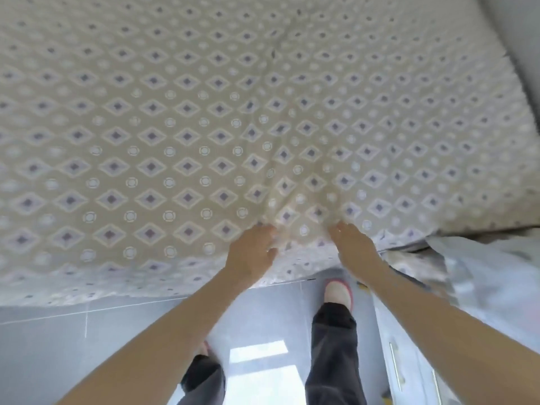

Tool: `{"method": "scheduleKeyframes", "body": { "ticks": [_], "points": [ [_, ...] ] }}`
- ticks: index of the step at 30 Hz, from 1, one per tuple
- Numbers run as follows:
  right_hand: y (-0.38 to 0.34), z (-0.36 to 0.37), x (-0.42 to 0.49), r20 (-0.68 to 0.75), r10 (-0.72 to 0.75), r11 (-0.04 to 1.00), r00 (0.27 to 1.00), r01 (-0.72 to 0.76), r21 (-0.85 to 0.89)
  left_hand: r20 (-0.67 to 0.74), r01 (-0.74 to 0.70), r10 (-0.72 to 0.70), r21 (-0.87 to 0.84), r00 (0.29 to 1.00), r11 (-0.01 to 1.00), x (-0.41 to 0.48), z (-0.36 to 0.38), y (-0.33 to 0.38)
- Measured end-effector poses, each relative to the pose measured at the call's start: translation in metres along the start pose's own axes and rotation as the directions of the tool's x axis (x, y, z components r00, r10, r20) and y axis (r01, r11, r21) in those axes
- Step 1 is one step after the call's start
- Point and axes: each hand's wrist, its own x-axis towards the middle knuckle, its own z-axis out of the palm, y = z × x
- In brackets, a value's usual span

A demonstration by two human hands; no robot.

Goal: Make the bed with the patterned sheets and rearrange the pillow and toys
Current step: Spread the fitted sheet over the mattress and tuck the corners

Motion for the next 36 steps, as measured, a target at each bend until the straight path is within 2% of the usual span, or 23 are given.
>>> {"method": "scheduleKeyframes", "body": {
  "ticks": [3,7,10,12,14,17,19,21,25,29,32,34,36],
  "points": [
    [0.038,0.008,0.012,0.032,-0.061,0.997,0.998,0.062,-0.041,0.005,-0.014,0.014,-0.004,1.000,1.000,0.020,0.033,0.032],
    [0.094,0.015,0.038,0.083,-0.253,0.961,0.964,0.260,-0.090,-0.016,0.047,-0.046,0.050,0.999,0.998,0.050,0.076,0.084],
    [0.117,0.016,0.049,0.166,-0.334,0.940,0.928,0.341,-0.012,-0.067,0.157,-0.144,0.269,0.987,0.950,0.072,0.095,0.116],
    [0.128,0.013,0.054,0.186,-0.366,0.930,0.912,0.362,0.061,-0.043,0.153,-0.149,0.428,0.988,0.891,0.086,0.100,0.128],
    [0.133,0.010,0.057,0.221,-0.383,0.922,0.897,0.358,0.147,0.026,0.112,-0.142,0.478,0.990,0.871,0.090,0.101,0.132],
    [0.139,0.005,0.056,0.199,-0.466,0.881,0.862,0.431,0.195,0.047,0.177,-0.207,0.360,0.977,0.916,0.085,0.102,0.141],
    [0.151,0.011,0.056,0.221,-0.468,0.878,0.856,0.420,0.232,0.031,0.222,-0.235,0.221,0.972,0.950,0.083,0.106,0.148],
    [0.165,0.015,0.054,0.203,-0.442,0.886,0.874,0.390,0.252,0.032,0.234,-0.242,0.151,0.970,0.960,0.081,0.110,0.155],
    [0.174,0.019,0.049,0.184,-0.436,0.885,0.881,0.384,0.263,0.054,0.254,-0.262,0.129,0.963,0.959,0.084,0.120,0.161],
    [0.174,0.025,0.049,0.165,-0.424,0.888,0.891,0.373,0.268,0.073,0.272,-0.291,0.198,0.954,0.942,0.086,0.121,0.164],
    [0.195,0.026,0.044,0.050,-0.471,0.847,0.881,0.435,0.307,0.048,0.219,-0.237,0.242,0.970,0.945,0.086,0.122,0.176],
    [0.224,0.026,0.040,-0.047,-0.470,0.832,0.882,0.460,0.309,0.020,0.197,-0.206,0.201,0.978,0.959,0.091,0.125,0.192],
    [0.259,0.028,0.041,-0.071,-0.437,0.865,0.897,0.441,0.239,-0.011,0.191,-0.192,0.153,0.981,0.970,0.102,0.129,0.210]
  ]
}}
